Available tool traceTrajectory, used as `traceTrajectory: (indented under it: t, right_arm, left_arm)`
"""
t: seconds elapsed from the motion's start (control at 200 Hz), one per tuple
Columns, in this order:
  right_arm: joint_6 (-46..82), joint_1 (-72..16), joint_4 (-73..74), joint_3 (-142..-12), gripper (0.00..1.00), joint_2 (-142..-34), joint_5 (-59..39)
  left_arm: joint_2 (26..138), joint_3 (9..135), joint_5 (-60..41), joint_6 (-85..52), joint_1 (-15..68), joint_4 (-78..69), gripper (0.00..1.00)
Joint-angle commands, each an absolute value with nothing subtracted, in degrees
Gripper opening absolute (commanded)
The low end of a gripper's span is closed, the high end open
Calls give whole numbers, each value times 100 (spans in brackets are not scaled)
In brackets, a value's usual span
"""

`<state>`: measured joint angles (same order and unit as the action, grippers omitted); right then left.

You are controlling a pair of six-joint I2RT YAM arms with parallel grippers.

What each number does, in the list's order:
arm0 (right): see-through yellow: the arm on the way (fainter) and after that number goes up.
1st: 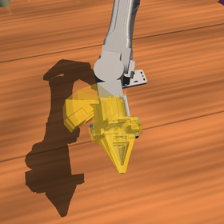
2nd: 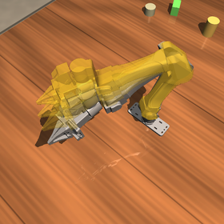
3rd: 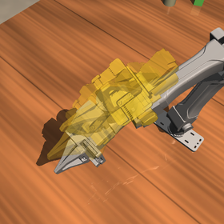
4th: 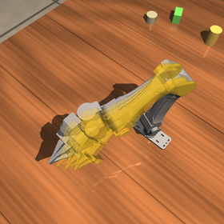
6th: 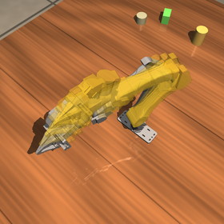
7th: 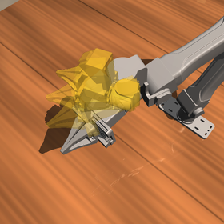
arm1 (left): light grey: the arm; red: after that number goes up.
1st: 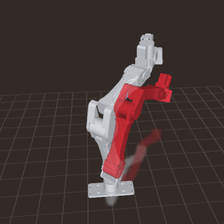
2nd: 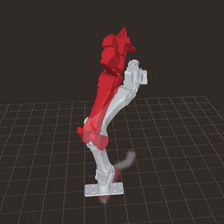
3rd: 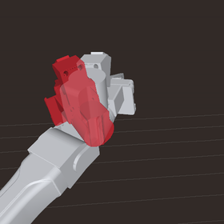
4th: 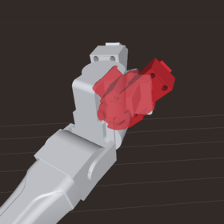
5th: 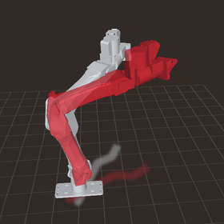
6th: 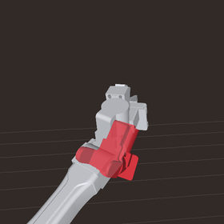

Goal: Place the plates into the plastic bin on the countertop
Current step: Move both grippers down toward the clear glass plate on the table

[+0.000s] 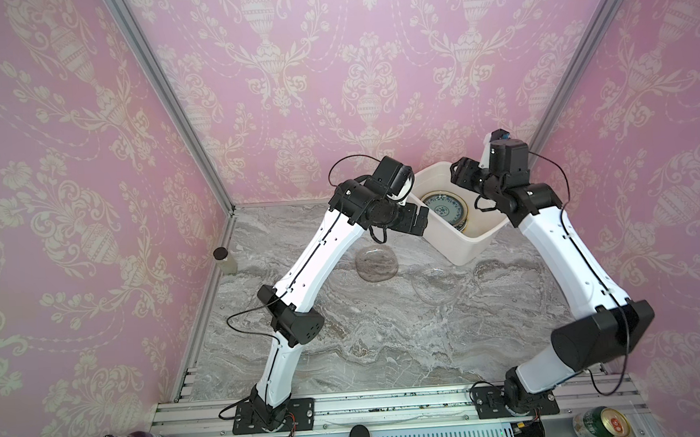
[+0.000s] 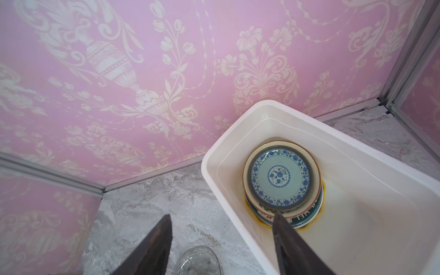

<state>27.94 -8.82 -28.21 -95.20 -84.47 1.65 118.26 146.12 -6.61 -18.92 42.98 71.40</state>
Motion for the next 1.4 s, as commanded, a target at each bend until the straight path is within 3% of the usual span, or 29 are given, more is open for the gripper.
traceTrajectory:
  t: [0.0, 0.34, 0.535, 0.916, 1.091, 1.396]
  right_arm:
    - [2626, -901, -3309, -8710, 67, -7873, -490]
    - [2969, -1225, -4643, -6566, 64, -5916, -659]
    - [3845, -1466, -4355, -5145, 62, -5465, -1017]
    - [5673, -1334, -2666, -3135, 59, -5381, -890]
    - [6468, -1179, -1760, -2667, 56, -5594, -965]
    - [6588, -874, -1430, -2638, 51, -6236, -1151]
  left_arm:
    - [10896, 13666, -523, -1869, 4342, 6821, 99]
    - [8027, 9131, -93, -2534, 4342, 5184, 99]
    - [6958, 7590, 233, -3068, 4247, 5036, 99]
    - [7337, 7061, -958, -2850, 4253, 4582, 99]
    - [7731, 7295, -768, -2003, 4637, 4553, 99]
    - [8472, 7837, -659, -735, 5294, 4868, 99]
